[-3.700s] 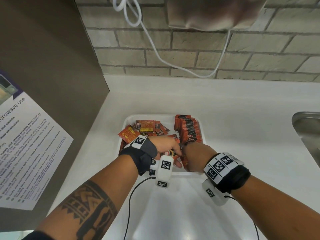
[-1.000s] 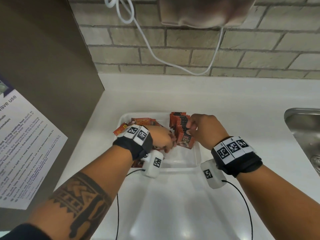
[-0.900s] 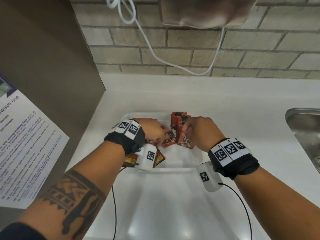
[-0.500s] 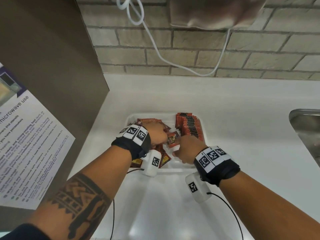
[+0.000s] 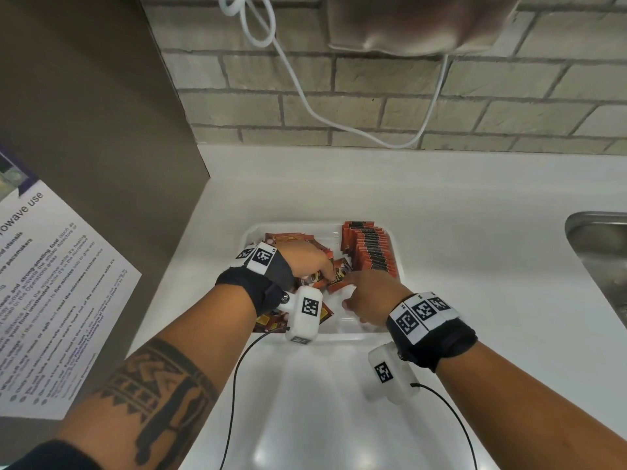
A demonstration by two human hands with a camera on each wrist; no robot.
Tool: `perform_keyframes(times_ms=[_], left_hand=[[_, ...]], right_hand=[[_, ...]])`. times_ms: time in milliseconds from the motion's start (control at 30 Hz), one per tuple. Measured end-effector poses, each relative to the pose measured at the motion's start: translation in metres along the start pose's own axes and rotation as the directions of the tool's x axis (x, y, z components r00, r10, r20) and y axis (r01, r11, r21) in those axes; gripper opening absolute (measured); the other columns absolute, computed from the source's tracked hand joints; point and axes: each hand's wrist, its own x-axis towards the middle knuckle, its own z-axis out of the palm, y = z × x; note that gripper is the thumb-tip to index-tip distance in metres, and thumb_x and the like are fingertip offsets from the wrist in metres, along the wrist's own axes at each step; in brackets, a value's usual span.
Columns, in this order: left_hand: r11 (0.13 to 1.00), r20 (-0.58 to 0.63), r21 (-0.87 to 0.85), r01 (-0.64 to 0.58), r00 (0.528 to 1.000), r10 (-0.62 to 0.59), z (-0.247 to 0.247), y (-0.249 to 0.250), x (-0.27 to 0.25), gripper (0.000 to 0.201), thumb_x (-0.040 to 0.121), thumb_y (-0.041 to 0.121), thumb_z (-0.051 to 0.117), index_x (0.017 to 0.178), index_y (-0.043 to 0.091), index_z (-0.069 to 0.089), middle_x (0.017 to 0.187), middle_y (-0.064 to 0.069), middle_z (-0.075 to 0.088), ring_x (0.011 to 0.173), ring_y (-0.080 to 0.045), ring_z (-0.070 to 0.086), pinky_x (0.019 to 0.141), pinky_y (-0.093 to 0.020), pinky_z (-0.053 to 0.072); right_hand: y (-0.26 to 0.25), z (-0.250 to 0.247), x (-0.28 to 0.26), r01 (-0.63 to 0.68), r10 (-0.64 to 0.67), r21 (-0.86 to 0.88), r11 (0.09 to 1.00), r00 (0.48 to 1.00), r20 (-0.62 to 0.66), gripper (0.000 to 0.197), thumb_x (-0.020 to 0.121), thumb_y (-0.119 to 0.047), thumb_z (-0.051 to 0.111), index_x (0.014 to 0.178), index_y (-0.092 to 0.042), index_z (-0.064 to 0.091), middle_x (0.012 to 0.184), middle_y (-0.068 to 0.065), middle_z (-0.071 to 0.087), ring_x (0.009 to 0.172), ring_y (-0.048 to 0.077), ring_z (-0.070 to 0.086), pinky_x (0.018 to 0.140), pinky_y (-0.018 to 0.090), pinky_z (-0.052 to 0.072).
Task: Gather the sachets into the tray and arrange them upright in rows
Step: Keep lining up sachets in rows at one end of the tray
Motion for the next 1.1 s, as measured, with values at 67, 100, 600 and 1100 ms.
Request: perform_keyframes(times_ms=[67,100,600,1100], left_hand=[[0.999,0.014,-0.036,0.009,1.000,-0.009,0.000,-0.001,0.001,0.013,0.087,0.029,0.072,0.089,0.016,0.070,0.096,-0.005,0.063,0.095,-0.027,0.061,0.080,-0.036,0.051],[0.998,0.021,-0.059,0.013,1.000,-0.012,0.000,0.000,0.001,0.011,0.087,0.028,0.072,0.088,0.017,0.070,0.097,-0.005,0.063,0.094,-0.027,0.060,0.081,-0.036,0.050],[0.991,-0.051,-0.132,-0.006,0.999,-0.001,-0.010,0.001,-0.005,0.037,0.085,0.023,0.072,0.114,0.000,0.069,0.111,-0.015,0.064,0.099,-0.029,0.059,0.100,-0.050,0.050],[0.993,-0.049,0.114,-0.031,0.998,0.037,-0.009,0.007,-0.014,0.033,0.089,0.032,0.069,0.085,-0.001,0.064,0.080,-0.010,0.055,0.077,-0.023,0.049,0.070,-0.029,0.038]], right_hand=[[0.003,0.000,0.001,0.004,-0.004,-0.003,1.000,1.000,0.003,0.045,0.095,-0.033,0.060,0.139,-0.024,0.053,0.129,0.001,0.062,0.108,0.021,0.065,0.093,0.037,0.055],[0.004,0.000,0.002,0.007,-0.007,-0.007,1.000,1.000,0.007,0.045,0.095,-0.034,0.059,0.139,-0.024,0.054,0.130,0.000,0.062,0.109,0.021,0.065,0.094,0.037,0.054],[0.017,0.002,0.010,0.028,-0.027,-0.125,0.992,1.000,0.013,0.017,0.094,-0.035,0.056,0.091,-0.018,0.059,0.091,-0.003,0.056,0.090,0.019,0.056,0.080,0.028,0.048],[0.018,0.001,0.002,-0.021,0.008,-0.214,0.977,0.998,-0.060,0.026,0.095,-0.034,0.055,0.109,-0.014,0.064,0.103,0.001,0.064,0.097,0.020,0.064,0.084,0.029,0.054]])
